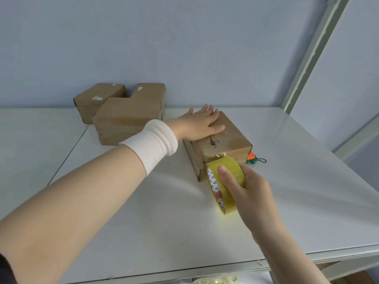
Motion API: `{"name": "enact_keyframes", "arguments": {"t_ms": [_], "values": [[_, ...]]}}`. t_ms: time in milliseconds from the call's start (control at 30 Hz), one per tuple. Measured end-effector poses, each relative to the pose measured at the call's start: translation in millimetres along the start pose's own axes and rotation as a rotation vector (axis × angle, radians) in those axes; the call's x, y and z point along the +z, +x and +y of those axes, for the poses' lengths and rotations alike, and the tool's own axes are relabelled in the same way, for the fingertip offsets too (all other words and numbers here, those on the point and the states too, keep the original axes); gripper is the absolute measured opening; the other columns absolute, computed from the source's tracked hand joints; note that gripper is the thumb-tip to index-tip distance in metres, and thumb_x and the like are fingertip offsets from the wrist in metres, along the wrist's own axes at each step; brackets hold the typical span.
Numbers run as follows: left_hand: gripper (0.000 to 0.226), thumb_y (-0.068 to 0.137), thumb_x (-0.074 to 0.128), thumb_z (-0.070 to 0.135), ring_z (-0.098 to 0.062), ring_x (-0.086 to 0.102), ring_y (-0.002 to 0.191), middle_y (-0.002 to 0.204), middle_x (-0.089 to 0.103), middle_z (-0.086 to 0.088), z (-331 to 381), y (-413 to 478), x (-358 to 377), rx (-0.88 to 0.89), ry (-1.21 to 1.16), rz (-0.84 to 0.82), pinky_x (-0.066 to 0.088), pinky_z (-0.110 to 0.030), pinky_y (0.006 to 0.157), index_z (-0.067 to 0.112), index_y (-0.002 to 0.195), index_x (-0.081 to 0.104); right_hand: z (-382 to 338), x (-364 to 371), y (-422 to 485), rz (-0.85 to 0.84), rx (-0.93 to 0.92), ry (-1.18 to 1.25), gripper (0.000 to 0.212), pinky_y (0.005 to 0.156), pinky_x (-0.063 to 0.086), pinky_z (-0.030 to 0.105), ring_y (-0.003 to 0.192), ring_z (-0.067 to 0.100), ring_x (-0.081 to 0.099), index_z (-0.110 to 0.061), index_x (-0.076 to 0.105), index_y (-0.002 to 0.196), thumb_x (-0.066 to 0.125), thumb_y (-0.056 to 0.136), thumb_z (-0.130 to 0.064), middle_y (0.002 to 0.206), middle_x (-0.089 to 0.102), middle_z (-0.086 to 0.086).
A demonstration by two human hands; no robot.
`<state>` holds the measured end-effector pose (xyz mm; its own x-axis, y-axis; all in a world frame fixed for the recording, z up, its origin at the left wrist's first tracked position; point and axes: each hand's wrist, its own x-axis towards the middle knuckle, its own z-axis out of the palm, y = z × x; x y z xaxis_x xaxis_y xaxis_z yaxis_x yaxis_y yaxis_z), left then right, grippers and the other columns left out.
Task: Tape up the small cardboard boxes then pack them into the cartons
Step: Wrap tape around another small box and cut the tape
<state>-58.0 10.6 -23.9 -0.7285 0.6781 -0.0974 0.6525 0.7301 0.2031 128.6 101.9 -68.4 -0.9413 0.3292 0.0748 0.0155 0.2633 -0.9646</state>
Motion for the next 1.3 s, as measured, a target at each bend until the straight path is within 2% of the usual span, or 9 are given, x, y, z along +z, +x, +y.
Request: {"name": "enact_keyframes", "arguments": {"t_ms": [300, 400, 567, 733, 867, 967, 1067, 1167, 1300], "values": [[0.062, 0.099, 0.02, 0.048, -0.015, -0.014, 0.144, 0.158, -0.009, -0.004, 18.9, -5.6, 2.8, 0.136, 0.068, 0.011, -0.008, -0.043, 0.115, 0.017, 0.15, 0.007, -0.4, 2.4, 8.8, -0.01, 0.002, 0.016, 0.023, 0.059, 0.051, 0.03, 0.055, 0.007, 0.066, -0.017, 0.064, 0.081, 0.059, 0.085, -0.04, 0.058, 0.068, -0.008], [0.062, 0.099, 0.019, 0.05, -0.009, -0.015, 0.143, 0.158, -0.012, 0.002, 23.2, -7.0, 10.5, 0.176, 0.096, -0.02, -0.011, -0.038, 0.114, 0.022, 0.15, -0.002, -0.3, 2.7, 11.4, -0.013, 0.022, 0.03, 0.026, 0.063, 0.053, 0.034, 0.057, 0.01, 0.068, -0.016, 0.064, 0.079, 0.059, 0.084, -0.041, 0.059, 0.069, -0.004], [0.065, 0.097, 0.02, 0.052, -0.013, -0.016, 0.144, 0.158, -0.012, -0.001, 26.2, -4.7, 4.3, 0.194, 0.08, -0.019, -0.01, -0.042, 0.115, 0.021, 0.15, 0.0, 0.0, 1.4, 13.0, -0.014, 0.015, 0.025, 0.024, 0.062, 0.052, 0.033, 0.058, 0.009, 0.068, -0.019, 0.064, 0.077, 0.059, 0.085, -0.041, 0.06, 0.07, -0.006], [0.068, 0.095, 0.024, 0.056, -0.007, -0.015, 0.143, 0.157, -0.014, 0.005, 27.4, -7.6, 15.9, 0.218, 0.129, -0.025, -0.011, -0.036, 0.115, 0.027, 0.149, -0.006, 0.0, 3.0, 13.0, -0.01, 0.02, 0.037, 0.022, 0.062, 0.052, 0.033, 0.057, 0.009, 0.068, -0.021, 0.063, 0.073, 0.059, 0.085, -0.04, 0.06, 0.07, -0.007], [0.066, 0.096, 0.033, 0.048, -0.009, -0.014, 0.143, 0.158, -0.004, 0.0, 19.9, -19.3, 9.5, 0.269, -0.109, 0.059, -0.011, -0.034, 0.115, 0.019, 0.15, 0.01, 1.6, 0.0, 9.7, -0.034, 0.019, 0.064, 0.02, 0.066, 0.054, 0.038, 0.062, 0.014, 0.069, -0.021, 0.064, 0.079, 0.059, 0.086, -0.039, 0.062, 0.07, -0.006], [0.068, 0.091, 0.037, 0.055, -0.007, -0.008, 0.144, 0.158, 0.003, 0.001, 6.6, -34.5, 20.2, 0.286, -0.039, 0.144, -0.008, -0.034, 0.117, 0.024, 0.149, 0.018, 4.0, -3.2, 8.8, -0.064, 0.014, 0.086, 0.017, 0.061, 0.053, 0.03, 0.062, 0.009, 0.069, -0.02, 0.063, 0.085, 0.059, 0.086, -0.036, 0.066, 0.071, -0.008], [0.063, 0.093, 0.04, 0.05, -0.007, -0.001, 0.145, 0.158, 0.008, 0.001, -0.2, -36.3, 22.5, 0.277, -0.056, 0.162, -0.004, -0.031, 0.118, 0.024, 0.148, 0.022, 5.7, -8.2, 7.7, -0.114, 0.015, 0.166, 0.012, 0.057, 0.049, 0.017, 0.065, 0.004, 0.068, -0.021, 0.061, 0.093, 0.062, 0.088, -0.031, 0.07, 0.071, -0.01], [0.057, 0.094, 0.046, 0.041, -0.01, 0.005, 0.145, 0.157, 0.015, 0.0, 0.9, -34.0, 20.8, 0.298, -0.095, 0.193, -0.001, -0.028, 0.118, 0.022, 0.145, 0.029, 8.8, -13.9, 4.0, -0.22, 0.017, 0.223, 0.027, 0.058, 0.047, 0.012, 0.071, 0.008, 0.069, -0.018, 0.06, 0.101, 0.065, 0.081, -0.036, 0.079, 0.073, 0.0], [0.054, 0.093, 0.052, 0.032, -0.013, 0.013, 0.145, 0.154, 0.024, -0.004, -10.5, -47.3, 27.2, 0.43, -0.187, 0.289, 0.001, -0.031, 0.119, 0.013, 0.141, 0.038, 13.5, -16.3, 2.7, -0.23, -0.024, 0.19, 0.039, 0.058, 0.046, 0.012, 0.064, 0.008, 0.067, -0.013, 0.06, 0.096, 0.06, 0.073, -0.045, 0.071, 0.07, 0.003]]}}
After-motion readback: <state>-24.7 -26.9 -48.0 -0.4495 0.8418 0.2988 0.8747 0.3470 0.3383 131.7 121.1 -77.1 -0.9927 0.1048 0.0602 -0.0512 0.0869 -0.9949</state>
